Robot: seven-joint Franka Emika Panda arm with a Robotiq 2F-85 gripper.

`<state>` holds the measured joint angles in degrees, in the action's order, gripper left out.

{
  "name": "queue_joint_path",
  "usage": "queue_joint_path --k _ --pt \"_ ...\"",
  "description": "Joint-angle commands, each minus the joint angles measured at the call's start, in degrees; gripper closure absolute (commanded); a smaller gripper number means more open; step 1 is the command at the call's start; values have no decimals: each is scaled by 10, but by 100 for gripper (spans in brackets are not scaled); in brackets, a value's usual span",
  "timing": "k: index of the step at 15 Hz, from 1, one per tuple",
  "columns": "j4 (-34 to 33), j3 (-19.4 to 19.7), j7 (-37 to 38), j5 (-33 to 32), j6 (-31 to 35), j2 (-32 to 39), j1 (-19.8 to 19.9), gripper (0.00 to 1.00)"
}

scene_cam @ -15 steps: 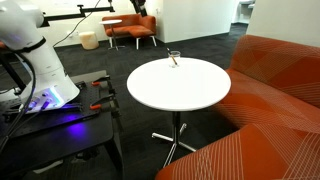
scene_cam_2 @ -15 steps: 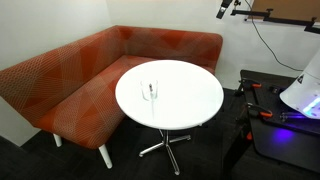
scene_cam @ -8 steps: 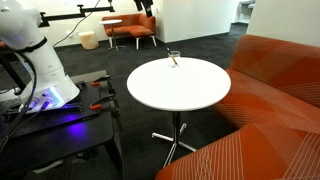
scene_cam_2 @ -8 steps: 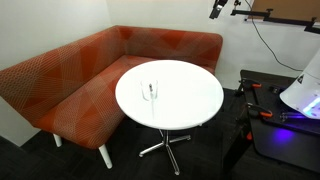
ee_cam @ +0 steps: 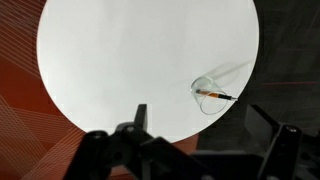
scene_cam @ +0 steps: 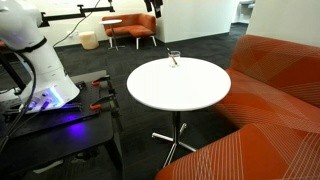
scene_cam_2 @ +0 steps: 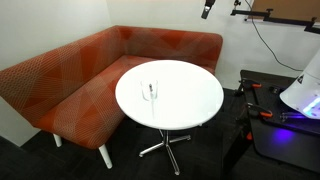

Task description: Pick up the pen from the cup and place it on the table

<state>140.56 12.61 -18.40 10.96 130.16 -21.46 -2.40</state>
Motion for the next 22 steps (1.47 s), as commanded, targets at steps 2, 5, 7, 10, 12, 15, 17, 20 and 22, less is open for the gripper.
queue_joint_path --k 2,5,7,10,12,15,17,20,22 --pt "-73 -36 72 -38 -32 76 30 0" --pt "-100 -47 106 -55 -39 116 40 0" --pt "-115 -52 115 -57 -43 139 42 0" --pt "-94 -55 96 -44 -17 135 44 0" --pt "-97 -57 96 -45 -17 145 44 0" --pt "-96 -57 96 -45 -16 144 45 0" --pt "-98 -54 71 -29 0 151 44 0" --pt "-104 -49 16 15 12 164 41 0" --pt "-107 -47 -30 49 8 166 40 0"
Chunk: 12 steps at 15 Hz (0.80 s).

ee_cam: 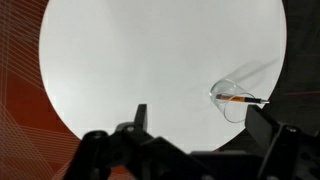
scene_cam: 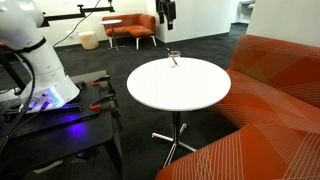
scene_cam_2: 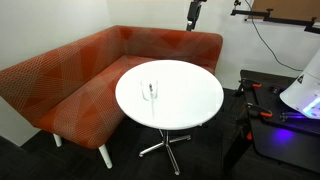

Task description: Pick up the pen from the cup and place it on the table

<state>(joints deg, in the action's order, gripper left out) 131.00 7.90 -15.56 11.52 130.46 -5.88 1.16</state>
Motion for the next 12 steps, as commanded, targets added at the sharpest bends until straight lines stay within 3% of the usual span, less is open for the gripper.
queue_joint_path --k 1,12 --pt "-13 1 -85 60 4 11 5 0" --pt "-45 24 -483 298 -93 29 19 0"
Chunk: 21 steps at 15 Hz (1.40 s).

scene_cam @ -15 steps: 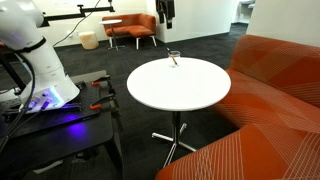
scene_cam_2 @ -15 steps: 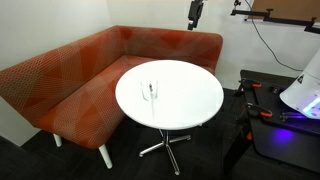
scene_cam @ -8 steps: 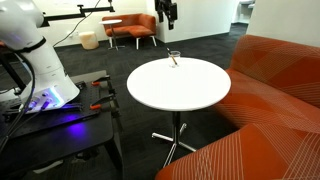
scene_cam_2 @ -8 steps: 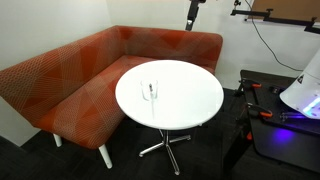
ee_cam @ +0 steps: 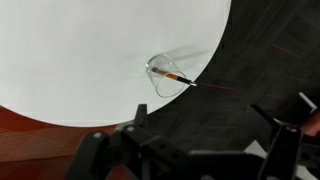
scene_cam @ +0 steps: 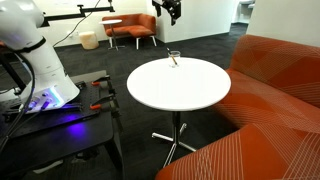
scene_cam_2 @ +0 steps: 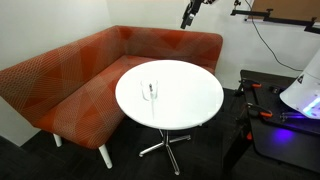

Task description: Pick up the pen from the cup and place it on the table

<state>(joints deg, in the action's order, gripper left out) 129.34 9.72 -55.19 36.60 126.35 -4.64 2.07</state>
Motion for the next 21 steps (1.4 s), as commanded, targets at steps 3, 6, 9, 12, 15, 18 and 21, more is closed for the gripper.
queue_joint_path --k 3,6,9,12,15,18,21 --pt "-49 8 -185 91 -120 33 23 0" --pt "-70 7 -273 120 -188 52 38 0" --pt "-92 6 -360 138 -258 72 53 0" --pt "-115 3 -426 140 -312 95 65 0" --pt "-137 0 -480 137 -338 122 71 0" --pt "-159 -3 -523 135 -347 150 77 0" --pt "-130 -5 -501 128 -320 133 73 0"
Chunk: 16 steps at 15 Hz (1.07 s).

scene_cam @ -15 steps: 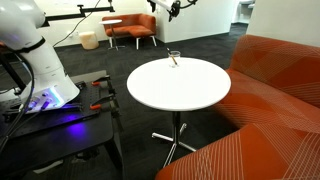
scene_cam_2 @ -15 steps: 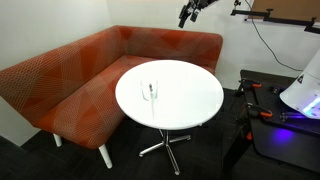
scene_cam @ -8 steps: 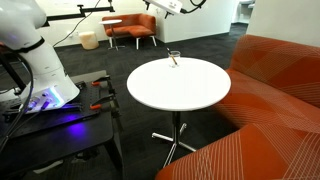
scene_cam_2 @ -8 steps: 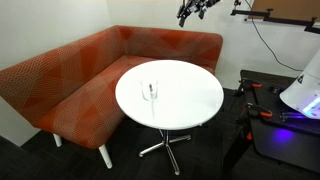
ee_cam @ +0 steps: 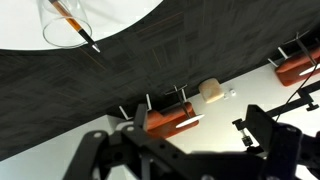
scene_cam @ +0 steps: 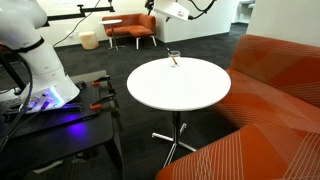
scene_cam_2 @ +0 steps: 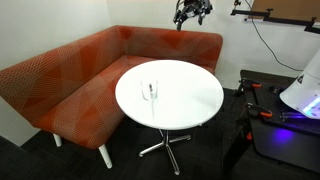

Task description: Pick up the pen from the cup and place it on the table

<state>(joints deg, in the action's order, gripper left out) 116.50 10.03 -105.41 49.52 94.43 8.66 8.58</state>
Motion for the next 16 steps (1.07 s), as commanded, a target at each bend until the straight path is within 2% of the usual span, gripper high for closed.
queue_joint_path --k 1,3,13,16 --pt "-1 -8 1 -1 -1 1 8 0" --pt "-1 -8 1 -1 -1 0 8 0" --pt "-38 -16 -167 18 9 48 20 0" --pt "-43 -20 -191 40 27 60 17 0"
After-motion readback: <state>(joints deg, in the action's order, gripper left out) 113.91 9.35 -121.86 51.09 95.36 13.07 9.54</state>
